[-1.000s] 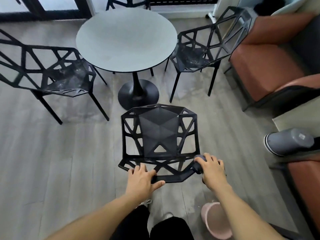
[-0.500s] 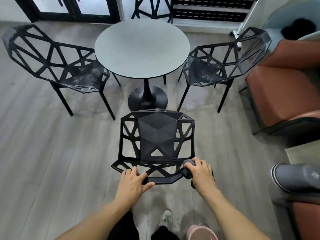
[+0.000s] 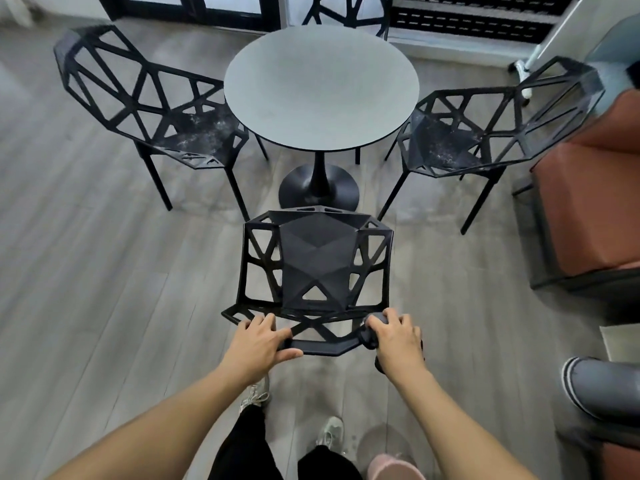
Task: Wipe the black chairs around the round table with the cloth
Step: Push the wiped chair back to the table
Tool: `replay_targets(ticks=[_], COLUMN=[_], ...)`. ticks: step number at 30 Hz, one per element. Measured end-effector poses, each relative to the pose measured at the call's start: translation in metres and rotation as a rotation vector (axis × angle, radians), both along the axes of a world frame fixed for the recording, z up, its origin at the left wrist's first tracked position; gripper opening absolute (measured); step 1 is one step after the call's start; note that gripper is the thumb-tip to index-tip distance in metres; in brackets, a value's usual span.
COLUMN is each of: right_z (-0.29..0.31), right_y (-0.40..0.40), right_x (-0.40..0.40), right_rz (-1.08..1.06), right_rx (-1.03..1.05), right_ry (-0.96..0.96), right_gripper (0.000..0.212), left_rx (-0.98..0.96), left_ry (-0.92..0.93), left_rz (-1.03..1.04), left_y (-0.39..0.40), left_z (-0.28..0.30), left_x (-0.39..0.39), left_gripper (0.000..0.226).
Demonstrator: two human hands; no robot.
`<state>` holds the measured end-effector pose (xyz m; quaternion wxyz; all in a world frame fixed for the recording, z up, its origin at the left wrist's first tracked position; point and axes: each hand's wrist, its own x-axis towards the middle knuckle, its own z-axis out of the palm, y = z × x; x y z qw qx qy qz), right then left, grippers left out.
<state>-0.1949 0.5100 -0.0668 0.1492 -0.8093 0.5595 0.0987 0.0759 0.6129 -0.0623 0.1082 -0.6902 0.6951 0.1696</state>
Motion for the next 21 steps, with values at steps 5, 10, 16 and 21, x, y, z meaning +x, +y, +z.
replay_targets(ticks=[5,10,16,21], right_z=[0.007,0.017,0.060,0.100], right_y=[-0.002,-0.007,-0.023,-0.030], right_x=[0.005,-0.013,0.001,0.046], right_rz=[-0.003,0.024,-0.041,0.032], right_rx=[0.092,0.241,-0.004,-0.124], right_ry=[0.021,-0.119,-0.363,-0.471], right_gripper=[0.056,0.067,0.063,0.074], left_rx=[0.028,-0.003,-0.283,-0.543], left_ry=[0.002,0.090,0.089,0.073], left_rz=[0.034,0.114,0.089,0.116], left_y=[0.001,-0.003,-0.003,-0.010], left_z=[0.009,0.026,0.054,0.094], left_x=[-0.007,-0.017,-0.011,0.014], left_gripper=[0.064,0.038,0.042,0.041])
